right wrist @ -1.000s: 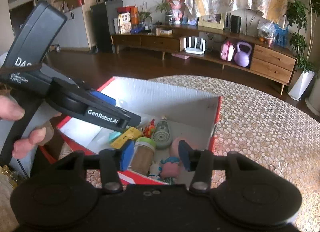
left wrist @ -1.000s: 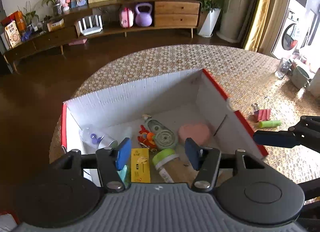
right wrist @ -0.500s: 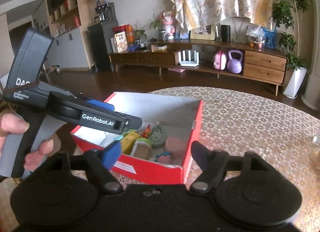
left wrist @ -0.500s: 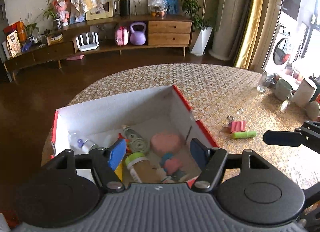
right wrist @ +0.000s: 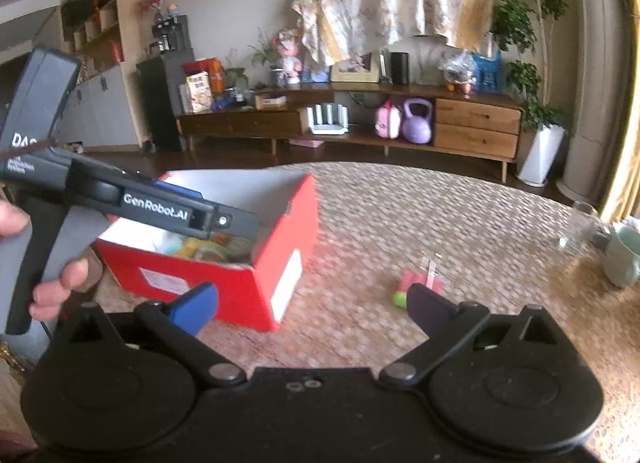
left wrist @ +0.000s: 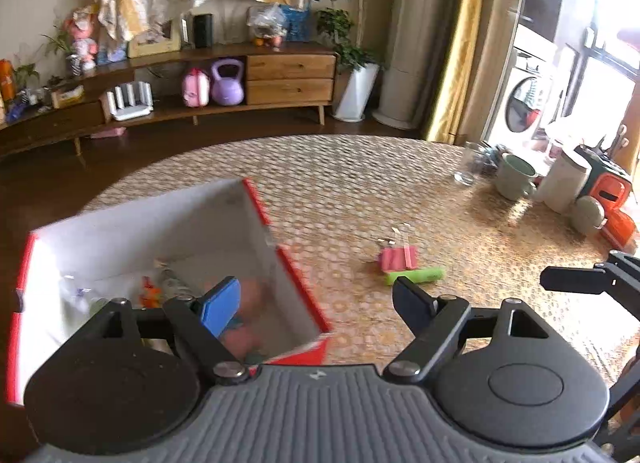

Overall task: Organize rigid objects
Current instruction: 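Withdraw both tools from the box toward the pink clip and green marker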

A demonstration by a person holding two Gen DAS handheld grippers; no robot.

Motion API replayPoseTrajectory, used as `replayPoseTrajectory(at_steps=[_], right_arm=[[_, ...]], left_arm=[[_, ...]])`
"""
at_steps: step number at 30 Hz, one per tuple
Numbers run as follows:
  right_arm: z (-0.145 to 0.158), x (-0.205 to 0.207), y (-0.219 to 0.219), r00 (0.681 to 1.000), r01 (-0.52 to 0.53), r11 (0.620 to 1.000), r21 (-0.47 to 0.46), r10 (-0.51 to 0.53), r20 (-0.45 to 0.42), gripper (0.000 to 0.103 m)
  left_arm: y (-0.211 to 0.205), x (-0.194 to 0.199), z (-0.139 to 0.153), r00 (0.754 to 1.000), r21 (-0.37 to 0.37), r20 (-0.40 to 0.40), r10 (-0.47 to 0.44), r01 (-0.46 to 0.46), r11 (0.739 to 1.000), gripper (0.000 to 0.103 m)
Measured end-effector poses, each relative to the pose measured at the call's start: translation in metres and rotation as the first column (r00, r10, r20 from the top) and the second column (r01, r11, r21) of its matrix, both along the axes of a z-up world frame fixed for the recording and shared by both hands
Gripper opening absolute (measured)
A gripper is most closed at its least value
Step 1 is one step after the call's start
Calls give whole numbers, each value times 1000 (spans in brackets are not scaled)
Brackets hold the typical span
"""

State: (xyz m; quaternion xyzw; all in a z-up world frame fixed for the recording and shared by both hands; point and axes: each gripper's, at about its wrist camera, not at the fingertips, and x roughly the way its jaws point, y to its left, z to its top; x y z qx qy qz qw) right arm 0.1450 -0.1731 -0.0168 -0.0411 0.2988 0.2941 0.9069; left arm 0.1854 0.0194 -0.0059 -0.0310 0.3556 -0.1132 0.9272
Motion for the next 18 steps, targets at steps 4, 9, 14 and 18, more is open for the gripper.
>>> replayPoseTrajectory(at_steps=[4, 9, 14, 18], right_arm=[[-13, 6, -14, 1000, 20, 1000, -11, -20, -4, 101], [-31, 20, -27, 999, 31, 998, -50, -32, -11, 98], [-50, 41, -37, 999, 36, 997, -61, -37, -21, 98], [-68, 60, -43, 998, 40, 996, -84, -43, -37, 98]], left_arm=[[-20, 12, -9, 999, -22, -26, -35, 34, 999, 84], [-47, 27, -17, 998, -22, -35, -52, 51, 998, 91], [-68, 53, -30, 996, -56, -75, -49, 45, 997, 96], [-89, 76, -42, 992, -47, -118, -34, 28, 998, 96]])
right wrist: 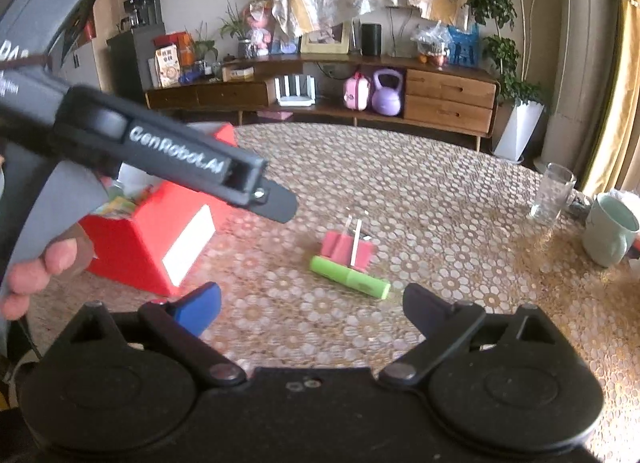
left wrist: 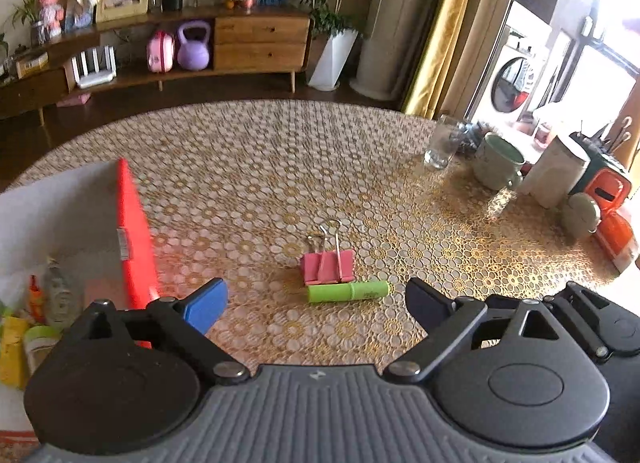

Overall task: Organize rigid objects
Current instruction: 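Withdraw both tools from the box toward the pink clip and green marker, then grasp the pink binder clip with the left tool while the right tool grasps the green marker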

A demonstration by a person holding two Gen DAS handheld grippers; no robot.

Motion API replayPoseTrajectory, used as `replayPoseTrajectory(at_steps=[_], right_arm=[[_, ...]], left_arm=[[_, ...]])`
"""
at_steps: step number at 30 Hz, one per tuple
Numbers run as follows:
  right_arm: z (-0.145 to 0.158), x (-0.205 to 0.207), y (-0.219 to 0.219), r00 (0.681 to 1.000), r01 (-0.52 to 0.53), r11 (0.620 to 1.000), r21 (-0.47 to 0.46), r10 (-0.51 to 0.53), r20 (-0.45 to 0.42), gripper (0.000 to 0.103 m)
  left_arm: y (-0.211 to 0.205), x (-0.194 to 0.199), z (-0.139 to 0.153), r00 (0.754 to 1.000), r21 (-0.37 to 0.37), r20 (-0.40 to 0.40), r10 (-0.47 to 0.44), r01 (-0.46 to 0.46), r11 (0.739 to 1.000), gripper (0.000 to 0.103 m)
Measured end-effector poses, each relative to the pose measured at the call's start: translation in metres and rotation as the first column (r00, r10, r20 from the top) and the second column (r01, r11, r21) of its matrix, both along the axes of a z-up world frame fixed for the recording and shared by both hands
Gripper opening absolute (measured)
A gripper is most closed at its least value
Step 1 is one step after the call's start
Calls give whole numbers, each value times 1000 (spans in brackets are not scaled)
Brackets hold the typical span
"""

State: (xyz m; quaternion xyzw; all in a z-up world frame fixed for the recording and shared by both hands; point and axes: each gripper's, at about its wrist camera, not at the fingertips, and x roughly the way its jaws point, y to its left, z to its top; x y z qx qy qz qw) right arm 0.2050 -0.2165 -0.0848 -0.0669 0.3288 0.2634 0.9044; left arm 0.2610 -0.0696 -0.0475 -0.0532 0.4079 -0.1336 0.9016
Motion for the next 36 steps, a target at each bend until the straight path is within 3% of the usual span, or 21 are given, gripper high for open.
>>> replayPoseTrajectory(at_steps=[6, 18, 31, 33, 35, 36], right_arm=[[-26, 28, -8, 999, -30, 999, -17, 30, -25, 95], [-64, 77, -13, 996, -63, 997, -39, 61, -70, 82], [-78, 90, 9, 987, -154, 983, -102, 148, -63, 59], [-78, 92, 11, 986, -163, 982, -99, 157, -63, 54], [-78, 90, 12, 985, -170, 980, -103, 165, -56, 49], [-78, 88, 13, 984, -176, 979, -103, 171, -54, 43]], left_arm=[[-21, 39, -27, 994, -1, -103, 29, -29, 1000, 96], [-48, 94, -73, 982, 43, -181, 62, -55, 998, 96], [-56, 102, -92, 987, 104, -144, 75, -60, 993, 95], [-56, 101, -92, 988, 102, -134, 72, -58, 993, 89], [-56, 100, -93, 988, 99, -138, 68, -54, 994, 73], [-55, 100, -93, 988, 105, -135, 69, -55, 993, 72]])
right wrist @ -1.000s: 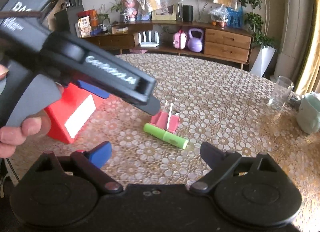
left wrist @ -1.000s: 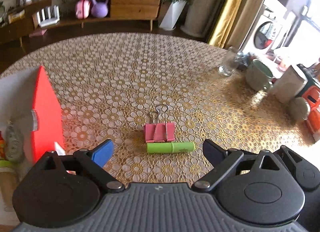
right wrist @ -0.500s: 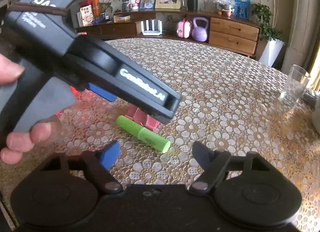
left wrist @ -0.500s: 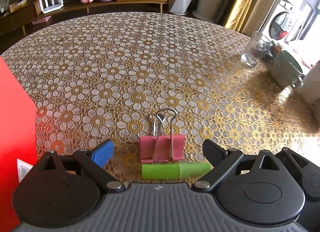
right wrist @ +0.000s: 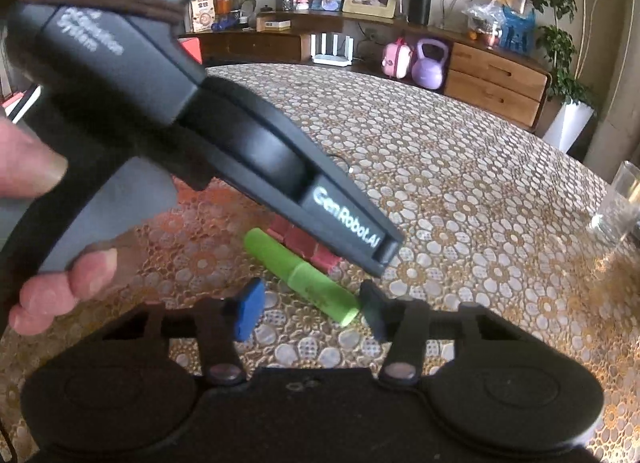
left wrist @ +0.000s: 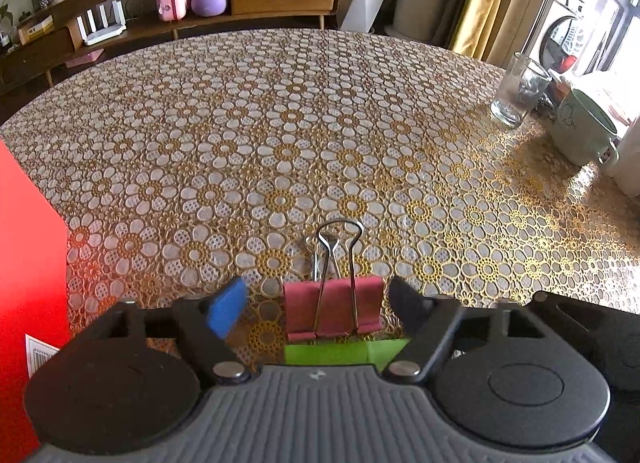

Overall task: Organize rigid objects
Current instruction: 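Grasp the pink binder clip with the left tool while the right tool grasps the green marker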

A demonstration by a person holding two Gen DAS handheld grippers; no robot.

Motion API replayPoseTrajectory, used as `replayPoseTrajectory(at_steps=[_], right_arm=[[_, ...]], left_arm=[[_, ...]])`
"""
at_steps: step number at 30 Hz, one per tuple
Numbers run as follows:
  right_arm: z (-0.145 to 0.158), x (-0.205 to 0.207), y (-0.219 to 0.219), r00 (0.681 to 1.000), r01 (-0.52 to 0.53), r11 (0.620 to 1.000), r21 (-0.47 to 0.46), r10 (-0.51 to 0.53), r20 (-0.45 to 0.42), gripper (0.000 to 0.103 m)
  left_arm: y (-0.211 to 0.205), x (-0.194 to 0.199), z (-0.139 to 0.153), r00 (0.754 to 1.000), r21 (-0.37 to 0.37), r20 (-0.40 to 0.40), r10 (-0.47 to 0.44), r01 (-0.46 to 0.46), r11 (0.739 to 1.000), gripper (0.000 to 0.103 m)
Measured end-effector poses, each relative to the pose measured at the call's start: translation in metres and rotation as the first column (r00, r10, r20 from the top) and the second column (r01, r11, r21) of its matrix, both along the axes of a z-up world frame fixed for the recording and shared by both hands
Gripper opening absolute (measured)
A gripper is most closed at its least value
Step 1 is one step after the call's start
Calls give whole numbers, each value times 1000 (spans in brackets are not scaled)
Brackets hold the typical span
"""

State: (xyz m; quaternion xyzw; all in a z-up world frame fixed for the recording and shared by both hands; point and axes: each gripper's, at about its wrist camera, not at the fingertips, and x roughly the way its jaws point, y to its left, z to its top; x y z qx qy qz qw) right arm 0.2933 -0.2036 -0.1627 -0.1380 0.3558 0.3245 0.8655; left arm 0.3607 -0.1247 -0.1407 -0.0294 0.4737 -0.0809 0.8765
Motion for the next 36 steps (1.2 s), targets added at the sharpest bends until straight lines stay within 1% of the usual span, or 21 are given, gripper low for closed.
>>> replayPoseTrajectory(at_steps=[1, 2, 3, 4, 5, 7, 10, 15, 17, 24, 28, 36], right_arm=[[0, -2, 1, 1000, -9, 1000, 2, 9, -2, 37], [1, -2, 3, 1000, -13, 1000, 3, 13, -3, 34], [1, -4, 4, 1000, -17, 1000, 1, 17, -2, 29], [2, -6, 5, 1000, -19, 1000, -4, 19, 3, 26], [2, -10, 8, 1000, -22, 1000, -12, 22, 9, 26], [3, -13, 11, 1000, -20, 1000, -22, 20, 14, 23], [4, -20, 13, 1000, -12, 1000, -17, 12, 0, 20], [13, -32, 6, 998, 55, 998, 27, -55, -3, 17], [18, -34, 3, 997, 77, 996, 40, -76, -4, 14], [31, -48, -10, 987, 159, 986, 56, -159, -9, 14], [41, -57, -16, 981, 195, 978, 69, -195, 1, 14], [79, -81, -16, 973, 223, 969, 102, -227, 30, 14]], left_arm=[[1, -1, 0, 1000, -1, 4, -3, 3, 1000, 69], [2, -2, 1, 1000, -7, 7, -8, 8, 1000, 66], [1, -3, 1, 1000, -10, 10, -12, 13, 1000, 64], [2, -4, 1, 1000, -13, 14, -18, 18, 1000, 55], [3, -5, 2, 1000, -26, 17, -24, 24, 999, 52], [4, -7, 3, 999, -29, 16, -28, 29, 999, 51], [5, -10, 5, 999, -31, 22, -36, 37, 999, 50], [12, -15, 15, 999, -53, 37, -29, 31, 998, 49], [16, -18, 22, 999, -57, 48, -24, 27, 998, 49], [29, -33, 41, 998, -65, 66, -14, 18, 998, 49], [36, -47, 52, 997, -68, 73, -24, 29, 997, 49], [55, -77, 84, 995, -75, 95, -41, 48, 996, 49]])
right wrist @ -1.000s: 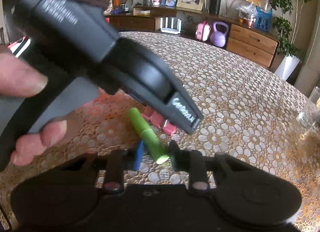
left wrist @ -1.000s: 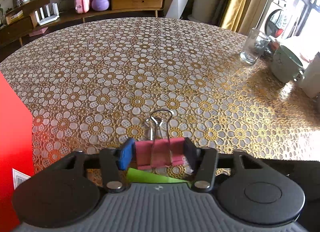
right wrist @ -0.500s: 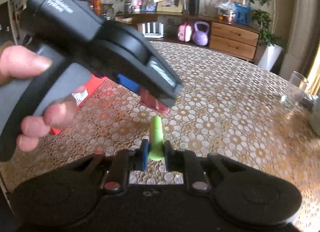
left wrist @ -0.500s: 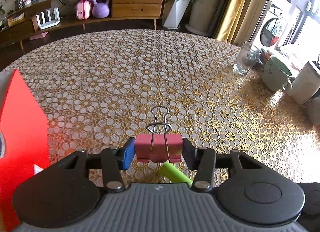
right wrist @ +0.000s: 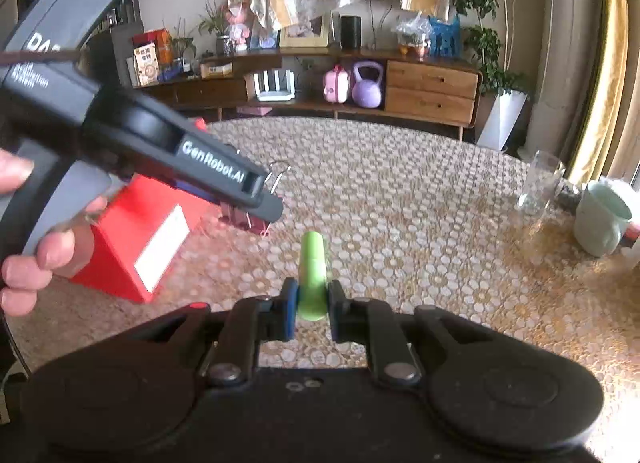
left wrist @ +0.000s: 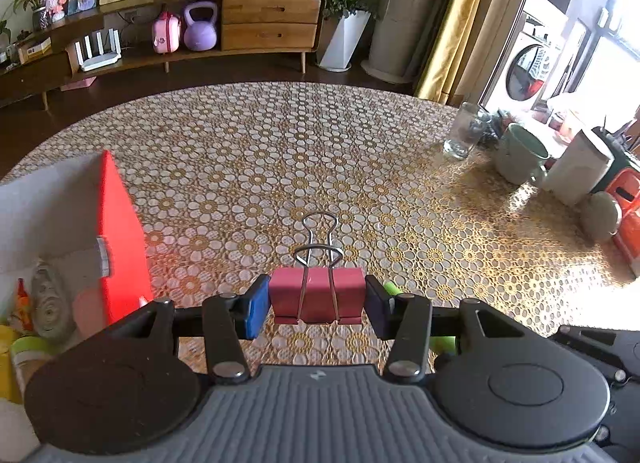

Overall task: Organize rigid objects
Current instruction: 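Grasp the pink binder clip with the left tool while the right tool grasps the green marker, then carry the pink clip and green marker with both tools into the red box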

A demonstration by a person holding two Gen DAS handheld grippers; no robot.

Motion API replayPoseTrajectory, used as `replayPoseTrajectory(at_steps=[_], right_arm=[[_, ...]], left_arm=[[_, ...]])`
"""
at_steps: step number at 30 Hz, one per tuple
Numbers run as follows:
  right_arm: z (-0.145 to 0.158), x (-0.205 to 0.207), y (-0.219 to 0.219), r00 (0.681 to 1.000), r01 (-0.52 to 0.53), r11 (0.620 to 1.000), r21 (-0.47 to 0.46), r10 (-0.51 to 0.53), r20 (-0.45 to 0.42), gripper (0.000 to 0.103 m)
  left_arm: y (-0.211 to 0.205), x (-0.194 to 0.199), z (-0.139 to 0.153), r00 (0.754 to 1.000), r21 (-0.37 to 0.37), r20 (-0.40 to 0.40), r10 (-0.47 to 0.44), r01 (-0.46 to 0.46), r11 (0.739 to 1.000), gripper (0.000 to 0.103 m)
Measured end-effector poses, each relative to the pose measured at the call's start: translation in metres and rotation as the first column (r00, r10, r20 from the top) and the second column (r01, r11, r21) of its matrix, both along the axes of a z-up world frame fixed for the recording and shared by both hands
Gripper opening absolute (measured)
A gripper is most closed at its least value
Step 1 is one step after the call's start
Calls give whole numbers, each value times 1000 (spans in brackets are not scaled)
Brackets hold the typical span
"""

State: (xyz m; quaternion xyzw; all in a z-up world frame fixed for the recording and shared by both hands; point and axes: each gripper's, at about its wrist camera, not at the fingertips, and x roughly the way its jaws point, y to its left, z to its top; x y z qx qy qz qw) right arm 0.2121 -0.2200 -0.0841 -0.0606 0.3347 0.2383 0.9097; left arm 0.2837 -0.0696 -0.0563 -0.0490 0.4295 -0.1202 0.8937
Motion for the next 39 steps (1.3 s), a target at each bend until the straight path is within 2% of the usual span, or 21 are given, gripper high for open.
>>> replayPoseTrajectory(at_steps=[10, 20, 29, 39], right_arm=[[49, -28, 28, 999, -27, 999, 21, 26, 44, 14], [79, -43, 64, 995, -74, 996, 57, 70, 75, 14], [86, -44, 107, 990, -124, 991, 47, 120, 80, 14], [76, -33, 158, 982, -178, 984, 24, 176, 61, 14]], left_arm=[[37, -43, 32, 999, -5, 39, -12, 12, 1000, 49], [89, -71, 56, 996, -10, 84, 5, -4, 1000, 49], [149, -79, 55, 995, -4, 74, 60, -60, 998, 49], [215, -81, 47, 990, 19, 50, 129, -130, 991, 49]])
